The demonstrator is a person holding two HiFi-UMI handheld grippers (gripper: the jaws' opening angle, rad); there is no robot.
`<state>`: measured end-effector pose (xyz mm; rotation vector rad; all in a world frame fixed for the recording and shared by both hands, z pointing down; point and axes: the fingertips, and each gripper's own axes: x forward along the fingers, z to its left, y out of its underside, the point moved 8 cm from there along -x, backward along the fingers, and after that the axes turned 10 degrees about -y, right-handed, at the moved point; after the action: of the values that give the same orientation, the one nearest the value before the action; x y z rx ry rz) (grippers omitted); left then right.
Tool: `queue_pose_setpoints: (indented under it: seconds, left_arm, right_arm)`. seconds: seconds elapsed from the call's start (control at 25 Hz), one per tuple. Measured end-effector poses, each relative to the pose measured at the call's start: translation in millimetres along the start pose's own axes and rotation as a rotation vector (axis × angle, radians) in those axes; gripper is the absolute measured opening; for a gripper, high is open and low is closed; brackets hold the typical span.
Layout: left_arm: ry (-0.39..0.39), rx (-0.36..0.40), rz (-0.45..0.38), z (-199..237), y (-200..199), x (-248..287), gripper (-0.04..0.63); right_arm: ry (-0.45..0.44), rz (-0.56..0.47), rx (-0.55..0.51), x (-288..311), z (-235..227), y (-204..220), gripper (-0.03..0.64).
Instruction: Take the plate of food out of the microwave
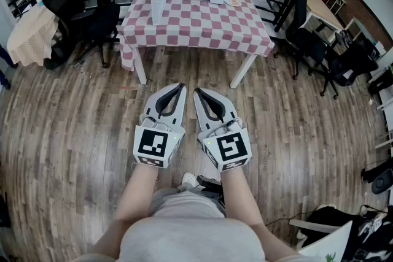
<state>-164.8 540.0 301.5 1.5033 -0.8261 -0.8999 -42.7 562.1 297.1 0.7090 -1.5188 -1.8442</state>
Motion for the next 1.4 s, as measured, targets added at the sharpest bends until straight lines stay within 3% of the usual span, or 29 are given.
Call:
queue_pose_setpoints:
  seconds: [0.56,0.84,1.4]
  left_arm:
    - [-0.068,-0.012,-0.010,-11,12,56,0.002]
    - [-0.046,-0.045,-0.014,-8,22,91,0.002]
    - [-0.030,-0.055,-0.030,45,31,200,0.002]
  right_arm:
    - [-0.039,-0.038,0.056,6,-59,27,0.021]
    - [-0.027,-0.024,0.045,20,-85,35,0.021]
    - [-0.020,-0.024,0.049,106,-162,52,0.021]
